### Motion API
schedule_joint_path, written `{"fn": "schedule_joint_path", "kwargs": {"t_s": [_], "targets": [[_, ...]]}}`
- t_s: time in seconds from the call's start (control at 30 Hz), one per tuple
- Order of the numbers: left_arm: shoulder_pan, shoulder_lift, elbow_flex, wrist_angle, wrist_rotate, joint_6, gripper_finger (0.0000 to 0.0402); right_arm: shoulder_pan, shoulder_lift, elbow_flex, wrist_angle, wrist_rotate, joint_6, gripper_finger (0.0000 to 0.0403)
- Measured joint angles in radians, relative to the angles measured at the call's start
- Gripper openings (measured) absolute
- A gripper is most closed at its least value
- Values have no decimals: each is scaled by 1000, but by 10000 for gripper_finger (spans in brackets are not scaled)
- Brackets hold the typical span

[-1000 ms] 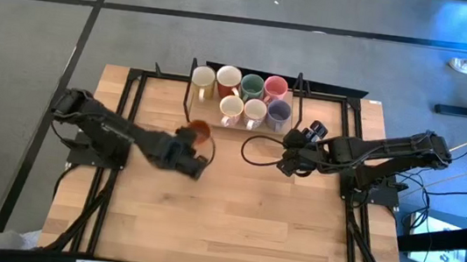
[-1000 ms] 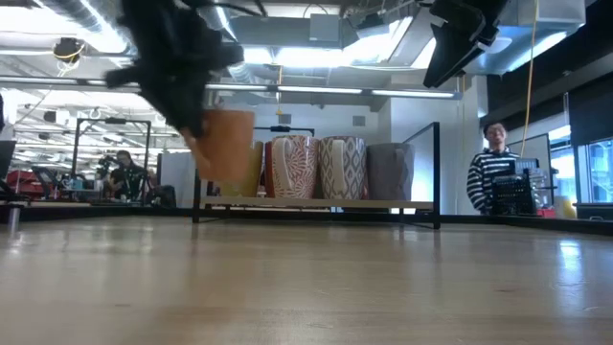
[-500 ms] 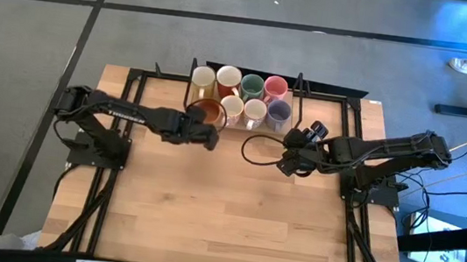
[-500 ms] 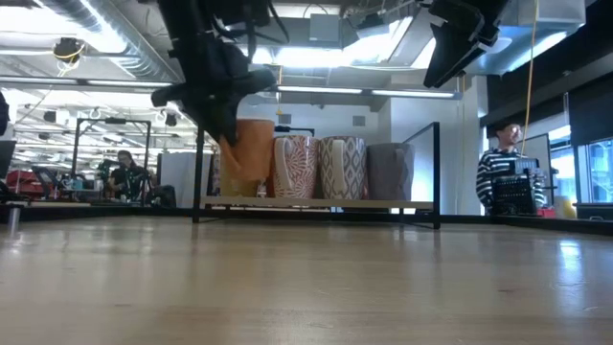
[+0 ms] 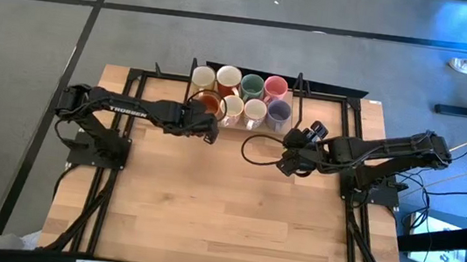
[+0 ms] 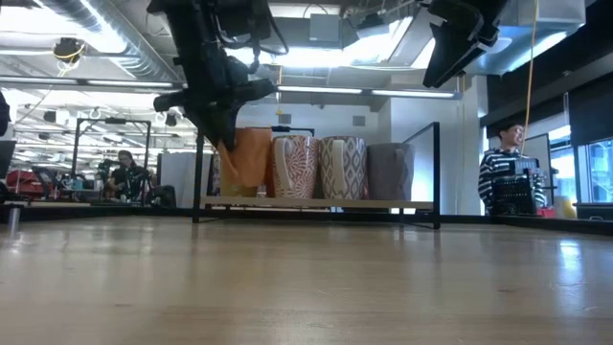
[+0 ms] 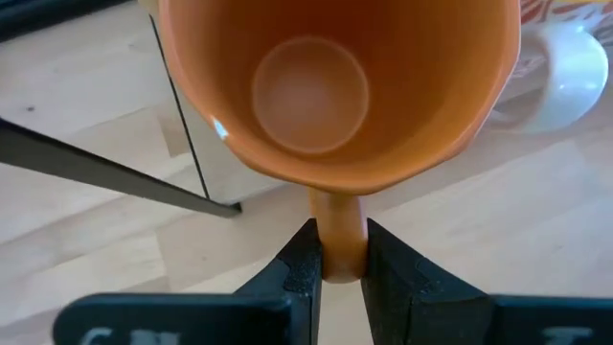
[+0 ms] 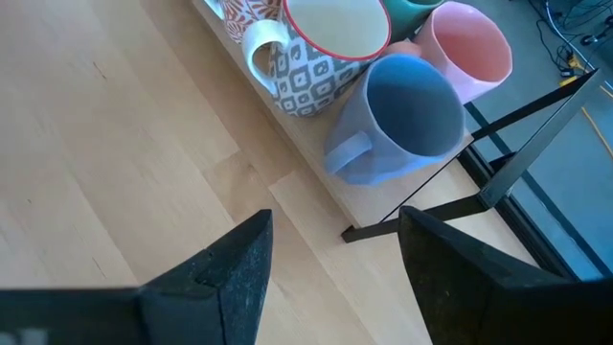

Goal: Place coffee mugs
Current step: Put the orange mug on the shelf

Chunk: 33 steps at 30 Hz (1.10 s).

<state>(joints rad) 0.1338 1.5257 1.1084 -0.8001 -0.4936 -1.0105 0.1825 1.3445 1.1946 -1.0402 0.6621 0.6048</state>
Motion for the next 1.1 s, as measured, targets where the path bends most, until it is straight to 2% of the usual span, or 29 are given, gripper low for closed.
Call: {"fn": "schedule_joint_path", "kwargs": {"t_s": [0.13,0.23,0.7,1.1], "targets": [[22,5,0,0,65,28,44,0,0,0,2,1,0,214],[27,24,0,-13,76,31,44,0,0,0,13,5,0,214],[32,20,0,0,49,27,51,0,0,0,27,10,0,214],[32,18,0,4,29,45,101,0,0,0,29,0,0,214]]}}
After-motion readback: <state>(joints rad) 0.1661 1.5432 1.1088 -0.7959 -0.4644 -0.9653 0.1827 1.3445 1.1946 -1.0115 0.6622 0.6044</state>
